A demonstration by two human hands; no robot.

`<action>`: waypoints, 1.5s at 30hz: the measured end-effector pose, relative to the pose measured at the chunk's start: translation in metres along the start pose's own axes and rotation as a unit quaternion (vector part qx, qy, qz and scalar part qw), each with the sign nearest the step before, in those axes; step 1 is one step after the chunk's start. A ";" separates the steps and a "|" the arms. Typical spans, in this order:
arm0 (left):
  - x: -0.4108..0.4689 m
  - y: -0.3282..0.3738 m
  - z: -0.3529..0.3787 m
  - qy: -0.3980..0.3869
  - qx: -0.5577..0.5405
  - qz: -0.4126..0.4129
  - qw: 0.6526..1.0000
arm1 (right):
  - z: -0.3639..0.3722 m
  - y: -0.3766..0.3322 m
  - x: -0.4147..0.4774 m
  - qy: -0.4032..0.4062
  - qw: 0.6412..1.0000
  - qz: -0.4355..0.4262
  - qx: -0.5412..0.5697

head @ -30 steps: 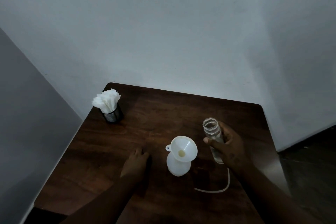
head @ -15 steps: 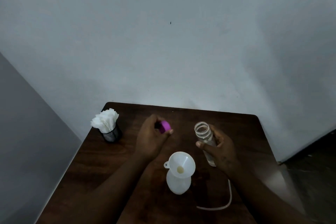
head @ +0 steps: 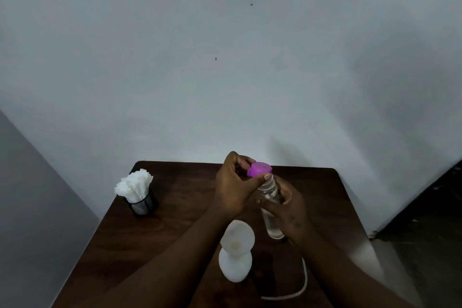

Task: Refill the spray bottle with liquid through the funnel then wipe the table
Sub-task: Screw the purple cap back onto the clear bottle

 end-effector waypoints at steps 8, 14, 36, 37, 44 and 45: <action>-0.014 -0.004 0.014 -0.064 -0.049 -0.016 0.997 | 0.001 -0.016 -0.007 -0.003 0.999 -0.018 0.038; -0.019 0.002 0.012 -0.134 -0.010 -0.002 0.991 | -0.008 -0.017 -0.008 0.002 0.999 -0.027 0.027; -0.003 0.036 0.024 -0.264 0.184 0.019 0.947 | -0.012 -0.022 -0.012 -0.019 0.999 -0.026 -0.004; -0.001 0.036 0.021 -0.214 0.235 0.040 0.947 | -0.012 -0.021 -0.012 -0.015 1.000 -0.021 -0.006; -0.002 0.045 0.022 -0.141 0.278 0.116 0.943 | -0.012 -0.024 -0.010 -0.002 0.999 -0.021 -0.025; -0.003 0.044 0.023 -0.168 0.259 0.104 0.945 | -0.011 -0.025 -0.010 -0.001 1.000 -0.023 -0.019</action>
Point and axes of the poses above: each hand's wrist, its own x-axis towards the middle knuckle, its own z-axis out of the palm, y = z × x, the point moved 6 cm from there along x, towards the middle knuckle, and after that the axes turned 5 degrees about -z, right-handed, at the moved point
